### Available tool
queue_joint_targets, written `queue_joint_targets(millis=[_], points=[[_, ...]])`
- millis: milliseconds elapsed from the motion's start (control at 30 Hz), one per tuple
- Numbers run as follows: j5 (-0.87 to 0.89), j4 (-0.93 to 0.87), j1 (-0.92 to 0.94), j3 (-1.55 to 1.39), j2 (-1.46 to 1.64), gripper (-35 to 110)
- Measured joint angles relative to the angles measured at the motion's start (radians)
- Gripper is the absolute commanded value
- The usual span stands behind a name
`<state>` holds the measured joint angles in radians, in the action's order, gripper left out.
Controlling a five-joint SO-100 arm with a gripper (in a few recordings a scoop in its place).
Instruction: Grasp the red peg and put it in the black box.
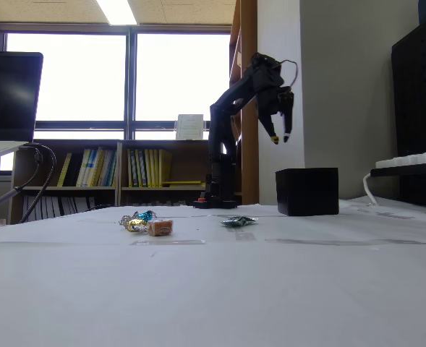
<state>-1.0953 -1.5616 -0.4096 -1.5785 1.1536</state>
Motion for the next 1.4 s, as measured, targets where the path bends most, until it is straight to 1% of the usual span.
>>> queue_joint_targets(millis=[100,167,300,400,533,700,900,1033,1100,1200,1233,1333,1400], points=[[-0.135,0.176,0.092,0.356,-0.293,0],[-0.21,0.261,0.146,0.581,-0.46,0],[-0.285,0.416,0.219,0.933,-0.689,0],[-0.316,0.466,0.245,1.123,-0.824,0],[-0.344,0.479,0.255,1.315,-1.002,0],[-0.364,0.491,0.284,1.434,-1.088,0],[-0.4,0.454,0.302,1.548,-1.193,0],[-0.396,0.396,0.311,1.559,-1.282,0],[-0.36,0.371,0.308,1.559,-1.285,0],[-0.342,0.256,0.299,1.559,-1.287,0],[-0.344,0.242,0.299,1.559,-1.287,0],[-0.42,0.23,0.331,1.559,-1.29,1],[-0.44,0.23,0.344,1.559,-1.29,1]])
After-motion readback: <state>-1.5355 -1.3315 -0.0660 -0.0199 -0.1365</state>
